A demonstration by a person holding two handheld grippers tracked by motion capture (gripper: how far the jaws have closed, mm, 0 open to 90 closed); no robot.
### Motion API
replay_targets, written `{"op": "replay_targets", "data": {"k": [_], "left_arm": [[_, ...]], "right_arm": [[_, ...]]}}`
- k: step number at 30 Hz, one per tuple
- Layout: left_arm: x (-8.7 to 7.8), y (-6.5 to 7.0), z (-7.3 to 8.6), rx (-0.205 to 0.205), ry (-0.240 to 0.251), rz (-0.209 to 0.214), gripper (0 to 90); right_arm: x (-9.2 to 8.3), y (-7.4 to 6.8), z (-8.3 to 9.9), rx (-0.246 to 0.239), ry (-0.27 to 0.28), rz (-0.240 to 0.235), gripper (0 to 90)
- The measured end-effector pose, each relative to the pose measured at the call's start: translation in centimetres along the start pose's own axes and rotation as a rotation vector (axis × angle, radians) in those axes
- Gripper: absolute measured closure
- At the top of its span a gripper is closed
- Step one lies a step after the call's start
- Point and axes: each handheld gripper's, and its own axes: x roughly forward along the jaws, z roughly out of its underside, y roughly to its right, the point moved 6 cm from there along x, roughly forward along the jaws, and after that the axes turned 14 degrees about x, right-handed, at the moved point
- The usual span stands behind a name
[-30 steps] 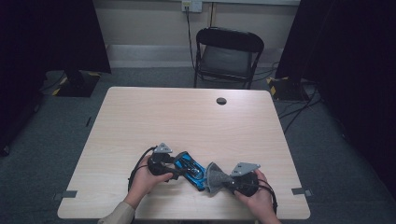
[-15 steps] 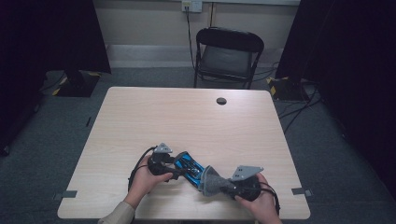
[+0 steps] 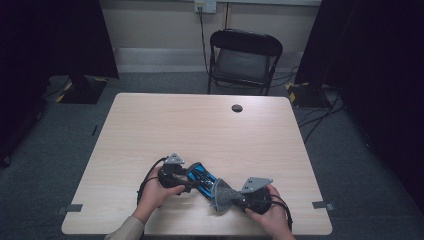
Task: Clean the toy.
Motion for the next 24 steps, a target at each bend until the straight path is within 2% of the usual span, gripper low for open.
{"op": "replay_targets", "data": {"k": [3,14,24], "left_arm": [[0.0,0.0,0.0,0.001,0.0,-0.001,23.2],[0.0,0.0,0.0,0.004,0.001,0.0,23.2],[-0.1,0.0,0.0,0.008,-0.002,0.0,23.2]], "right_arm": [[0.0,0.6,-0.1,0.001,0.002,0.026,75.2],[0.2,2.1,-0.5,0.027,0.025,0.059,75.2],[0.4,2.5,-0.6,0.03,0.031,0.066,75.2]]}}
